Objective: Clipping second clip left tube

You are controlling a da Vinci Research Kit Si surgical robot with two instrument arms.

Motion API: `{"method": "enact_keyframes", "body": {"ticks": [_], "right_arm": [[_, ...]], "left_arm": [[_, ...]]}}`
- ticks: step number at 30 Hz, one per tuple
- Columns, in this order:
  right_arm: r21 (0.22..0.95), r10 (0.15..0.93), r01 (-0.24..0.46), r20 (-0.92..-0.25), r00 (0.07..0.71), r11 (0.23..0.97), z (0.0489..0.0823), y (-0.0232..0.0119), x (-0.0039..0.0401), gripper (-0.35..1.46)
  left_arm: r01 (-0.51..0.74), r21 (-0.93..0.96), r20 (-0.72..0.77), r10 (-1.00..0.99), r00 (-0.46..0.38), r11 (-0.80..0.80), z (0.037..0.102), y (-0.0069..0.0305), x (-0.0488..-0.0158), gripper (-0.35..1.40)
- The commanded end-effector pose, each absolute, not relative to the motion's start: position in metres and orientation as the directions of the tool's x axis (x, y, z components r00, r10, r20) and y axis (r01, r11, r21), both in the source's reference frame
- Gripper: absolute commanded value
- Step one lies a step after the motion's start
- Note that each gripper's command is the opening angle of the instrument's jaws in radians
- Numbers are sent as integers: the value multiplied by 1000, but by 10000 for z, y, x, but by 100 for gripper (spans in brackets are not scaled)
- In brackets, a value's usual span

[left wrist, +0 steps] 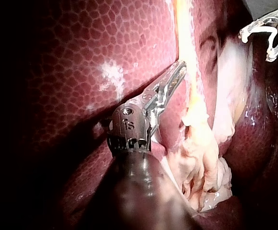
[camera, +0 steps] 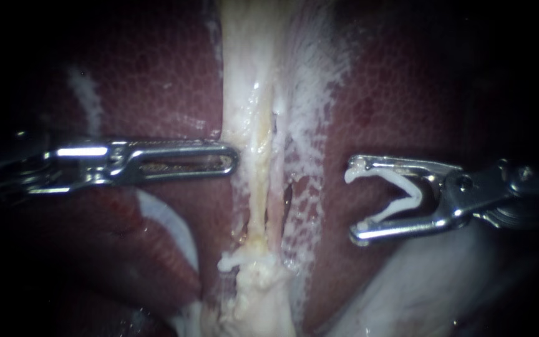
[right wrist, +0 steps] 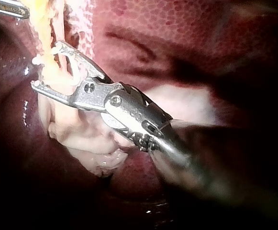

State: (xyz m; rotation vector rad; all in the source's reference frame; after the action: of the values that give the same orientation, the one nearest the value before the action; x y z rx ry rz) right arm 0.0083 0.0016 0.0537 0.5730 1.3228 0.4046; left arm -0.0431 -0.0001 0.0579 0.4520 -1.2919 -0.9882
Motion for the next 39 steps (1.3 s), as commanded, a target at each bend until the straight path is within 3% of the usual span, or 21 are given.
{"method": "enact_keyframes", "body": {"ticks": [1,11,17,29,39], "right_arm": [[603,583,44,-785,209,797,537,16,83,60],[634,614,35,-761,210,773,544,7,84,59],[703,686,11,-696,212,711,558,-4,93,59],[758,724,0,-622,296,652,610,-36,133,59],[782,739,13,-594,318,624,620,-42,157,57]], "left_arm": [[353,766,585,-810,-37,537,579,-1,-431,-35],[352,768,583,-811,-37,536,572,-2,-428,-35],[345,776,574,-818,-38,528,548,5,-419,-35],[350,777,580,-811,-76,523,510,19,-385,-35],[349,775,588,-804,-91,527,478,13,-382,-35]]}}
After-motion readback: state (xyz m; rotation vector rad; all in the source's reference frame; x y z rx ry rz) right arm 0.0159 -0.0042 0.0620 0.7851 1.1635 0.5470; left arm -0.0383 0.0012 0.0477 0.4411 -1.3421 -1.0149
